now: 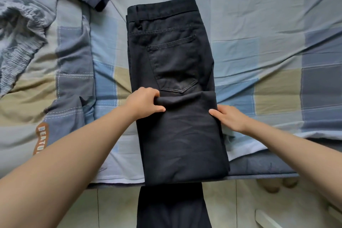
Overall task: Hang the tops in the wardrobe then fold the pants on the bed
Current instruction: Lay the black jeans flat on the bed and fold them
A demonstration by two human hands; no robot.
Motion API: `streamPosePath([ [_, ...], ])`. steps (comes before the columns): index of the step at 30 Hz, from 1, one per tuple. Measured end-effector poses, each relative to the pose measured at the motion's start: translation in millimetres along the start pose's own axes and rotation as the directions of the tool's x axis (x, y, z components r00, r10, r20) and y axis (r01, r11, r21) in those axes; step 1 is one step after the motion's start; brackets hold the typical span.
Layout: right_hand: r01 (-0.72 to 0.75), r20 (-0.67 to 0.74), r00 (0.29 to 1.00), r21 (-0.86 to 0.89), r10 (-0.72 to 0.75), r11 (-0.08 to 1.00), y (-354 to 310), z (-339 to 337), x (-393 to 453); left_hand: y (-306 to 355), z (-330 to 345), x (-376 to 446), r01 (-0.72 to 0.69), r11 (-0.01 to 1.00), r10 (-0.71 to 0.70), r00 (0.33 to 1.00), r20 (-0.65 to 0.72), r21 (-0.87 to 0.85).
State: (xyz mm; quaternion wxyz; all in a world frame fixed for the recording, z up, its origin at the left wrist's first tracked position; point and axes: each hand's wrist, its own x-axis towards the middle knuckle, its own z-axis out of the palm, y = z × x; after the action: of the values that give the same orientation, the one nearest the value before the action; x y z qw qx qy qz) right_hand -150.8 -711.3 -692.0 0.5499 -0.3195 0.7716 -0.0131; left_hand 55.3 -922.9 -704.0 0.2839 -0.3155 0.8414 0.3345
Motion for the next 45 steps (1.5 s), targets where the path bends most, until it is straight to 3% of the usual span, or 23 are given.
streamPosePath([
  [2, -0.001, -0.187, 0.980, -0.315, -0.061, 0.949, 1, -8, 0, -8, 0, -7, -0.082, 0.996, 0.085, 0.992, -0.089, 0.038],
  [3, 0.034, -0.296, 0.939, -0.432, -0.178, 0.901, 1, -12, -1, -14, 2, -12, -0.181, 0.977, 0.198, 0.966, -0.167, 0.113],
  [4, 0.098, -0.361, 0.866, -0.557, -0.347, 0.825, 1, -15, 0, -23, 4, -16, -0.297, 0.927, 0.351, 0.901, -0.253, 0.229],
  [5, 0.166, -0.375, 0.764, -0.672, -0.525, 0.721, 2, -16, -1, -31, 4, -22, -0.395, 0.842, 0.513, 0.796, -0.322, 0.367],
  [7, 0.294, -0.195, 0.599, -0.849, -0.777, 0.440, 2, -15, -2, -52, 10, -33, -0.514, 0.626, 0.748, 0.609, -0.264, 0.586],
  [8, 0.340, -0.033, 0.553, -0.903, -0.833, 0.262, 3, -11, -2, -63, 12, -38, -0.552, 0.518, 0.802, 0.579, -0.147, 0.653],
  [10, 0.399, 0.263, 0.534, -0.916, -0.804, -0.036, 8, -6, 0, -79, 21, -44, -0.580, 0.349, 0.790, 0.604, 0.101, 0.737],
  [11, 0.404, 0.345, 0.545, -0.907, -0.764, -0.121, 11, -8, 4, -81, 25, -45, -0.569, 0.308, 0.742, 0.645, 0.181, 0.763],
  [13, 0.383, 0.411, 0.564, -0.899, -0.717, -0.214, 14, -13, 18, -79, 31, -42, -0.537, 0.308, 0.680, 0.701, 0.214, 0.785],
  [16, 0.347, 0.430, 0.542, -0.897, -0.722, -0.274, 16, -15, 35, -70, 40, -28, -0.524, 0.343, 0.683, 0.709, 0.177, 0.779],
  [20, 0.318, 0.362, 0.568, -0.925, -0.739, -0.208, 17, -10, 44, -67, 48, -21, -0.498, 0.383, 0.699, 0.706, 0.108, 0.777],
  [28, 0.462, 0.333, 0.581, -0.886, -0.742, -0.036, 2, -28, 46, -54, 44, -28, -0.480, 0.505, 0.679, 0.734, 0.013, 0.717],
  [32, 0.532, 0.390, 0.599, -0.846, -0.699, -0.016, -7, -28, 31, -44, 40, -34, -0.479, 0.523, 0.624, 0.779, 0.067, 0.705],
  [35, 0.605, 0.386, 0.655, -0.783, -0.650, 0.145, -15, -30, 19, -39, 34, -43, -0.529, 0.588, 0.582, 0.802, 0.134, 0.611],
  [38, 0.689, 0.449, 0.693, -0.643, -0.565, 0.334, -5, -26, 6, -35, 34, -53, -0.578, 0.727, 0.529, 0.816, 0.234, 0.371],
  [40, 0.665, 0.429, 0.742, -0.373, -0.515, 0.647, 0, -29, -7, -31, 29, -62, -0.528, 0.847, 0.489, 0.822, 0.293, 0.068],
  [42, 0.461, 0.364, 0.835, -0.052, -0.413, 0.886, -2, -30, -17, -31, 16, -71, -0.318, 0.881, 0.438, 0.830, 0.346, -0.351],
  [43, 0.323, 0.258, 0.912, 0.029, -0.319, 0.946, -6, -27, -16, -34, 10, -76, -0.168, 0.830, 0.404, 0.838, 0.366, -0.532],
  [44, 0.156, 0.094, 0.983, 0.053, -0.161, 0.986, -11, -21, -12, -38, 5, -79, -0.028, 0.752, 0.334, 0.877, 0.345, -0.658],
  [45, -0.038, -0.115, 0.992, 0.053, 0.044, 0.998, -15, -17, -10, -41, 3, -80, 0.078, 0.678, 0.207, 0.934, 0.292, -0.731],
])
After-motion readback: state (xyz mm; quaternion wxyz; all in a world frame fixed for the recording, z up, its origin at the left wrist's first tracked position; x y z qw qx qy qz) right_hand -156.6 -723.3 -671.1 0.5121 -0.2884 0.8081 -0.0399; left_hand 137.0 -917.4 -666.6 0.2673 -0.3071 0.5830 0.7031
